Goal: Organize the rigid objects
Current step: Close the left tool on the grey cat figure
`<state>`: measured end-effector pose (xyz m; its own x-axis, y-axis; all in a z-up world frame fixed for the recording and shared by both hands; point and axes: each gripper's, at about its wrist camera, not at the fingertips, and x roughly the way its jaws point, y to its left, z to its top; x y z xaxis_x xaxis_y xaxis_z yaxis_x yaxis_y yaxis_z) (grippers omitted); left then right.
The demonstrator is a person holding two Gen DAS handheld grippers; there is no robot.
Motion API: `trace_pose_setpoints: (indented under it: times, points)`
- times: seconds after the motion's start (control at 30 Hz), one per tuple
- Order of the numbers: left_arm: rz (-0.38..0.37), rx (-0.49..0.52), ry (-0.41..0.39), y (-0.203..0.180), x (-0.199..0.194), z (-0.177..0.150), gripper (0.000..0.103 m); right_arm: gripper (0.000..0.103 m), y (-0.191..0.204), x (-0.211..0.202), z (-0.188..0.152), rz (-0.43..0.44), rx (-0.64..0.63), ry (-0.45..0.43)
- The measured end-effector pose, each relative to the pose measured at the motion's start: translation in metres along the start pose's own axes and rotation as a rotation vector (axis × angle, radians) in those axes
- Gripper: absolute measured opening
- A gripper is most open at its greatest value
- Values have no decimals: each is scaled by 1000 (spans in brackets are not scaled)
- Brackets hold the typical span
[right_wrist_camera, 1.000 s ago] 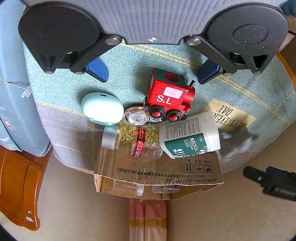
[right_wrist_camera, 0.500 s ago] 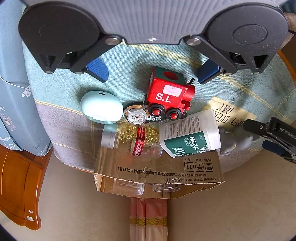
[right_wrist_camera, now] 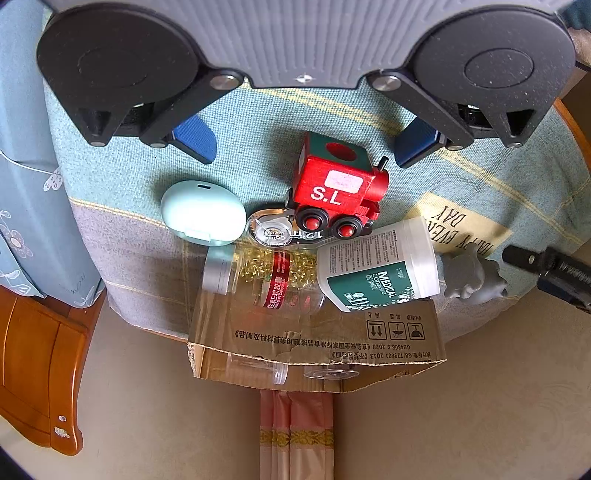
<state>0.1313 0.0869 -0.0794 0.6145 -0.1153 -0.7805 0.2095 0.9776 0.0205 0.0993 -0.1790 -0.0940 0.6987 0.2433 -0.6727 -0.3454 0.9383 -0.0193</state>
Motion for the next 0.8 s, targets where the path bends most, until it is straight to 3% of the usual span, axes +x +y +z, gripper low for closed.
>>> trace_pose_setpoints:
  times: [0.17, 0.6, 0.67, 0.8]
  points:
    - [-47, 6, 15, -17, 12, 2, 102, 103, 0, -1, -1, 0, -1, 5]
    - [13, -78, -19, -19, 34, 18, 101, 103, 0, -2, -1, 1, -1, 8]
    - [13, -79, -26, -19, 37, 21, 99, 103, 0, -2, -2, 1, -3, 6]
    - [3, -73, -62, -20, 35, 24, 79, 103, 1, -3, -2, 1, -3, 5]
